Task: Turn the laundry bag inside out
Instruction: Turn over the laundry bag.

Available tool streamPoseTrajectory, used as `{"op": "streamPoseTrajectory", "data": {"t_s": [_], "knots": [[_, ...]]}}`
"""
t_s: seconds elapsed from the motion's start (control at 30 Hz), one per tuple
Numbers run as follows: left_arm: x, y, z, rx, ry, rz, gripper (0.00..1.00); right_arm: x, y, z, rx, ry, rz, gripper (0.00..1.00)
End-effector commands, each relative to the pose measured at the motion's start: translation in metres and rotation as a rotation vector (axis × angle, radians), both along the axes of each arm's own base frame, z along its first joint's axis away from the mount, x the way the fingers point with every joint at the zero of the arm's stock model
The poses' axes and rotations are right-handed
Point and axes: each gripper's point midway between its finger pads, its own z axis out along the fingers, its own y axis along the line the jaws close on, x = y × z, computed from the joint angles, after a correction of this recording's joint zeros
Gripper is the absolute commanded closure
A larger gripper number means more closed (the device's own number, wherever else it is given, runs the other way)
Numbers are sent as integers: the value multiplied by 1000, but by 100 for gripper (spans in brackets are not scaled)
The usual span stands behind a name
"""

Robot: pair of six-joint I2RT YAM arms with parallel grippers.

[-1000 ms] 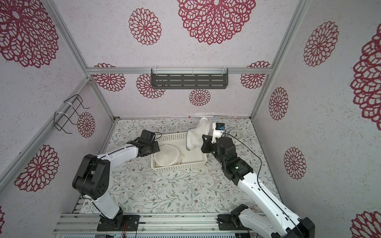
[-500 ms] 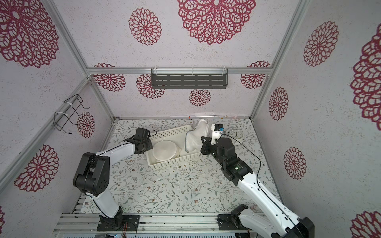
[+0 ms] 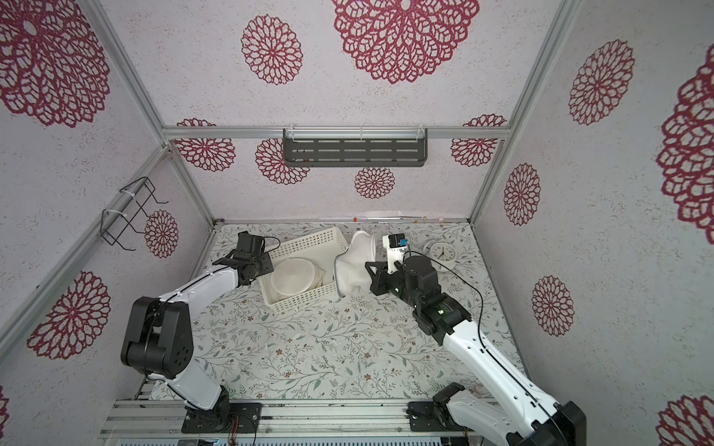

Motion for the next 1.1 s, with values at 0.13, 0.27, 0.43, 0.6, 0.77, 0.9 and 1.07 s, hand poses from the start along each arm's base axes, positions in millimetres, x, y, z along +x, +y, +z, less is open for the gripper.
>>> {"op": "streamPoseTrajectory", "data": {"t_s": [0.13,0.27,0.43,0.6,0.77,0.9,1.07], "knots": [[-29,-69,125,66,-394,-310,16,-15,0,25,5,-73,60,100],[-65,-109,163,29,-610,-579,10,-26,-6,35,-1,-107,66,100],[-109,-143,169,77,-735,-899,10,-35,-16,38,-36,-128,50,100],[-147,-168,156,180,-798,-1170,9,-42,-17,43,-49,-133,71,100],[-178,-188,149,232,-837,-1337,5,-52,0,38,-55,-100,194,100],[-192,-198,132,283,-781,-1434,2,-63,18,30,-64,-63,316,100],[-189,-201,126,331,-773,-1439,1,-74,42,18,-99,-31,451,100]]}}
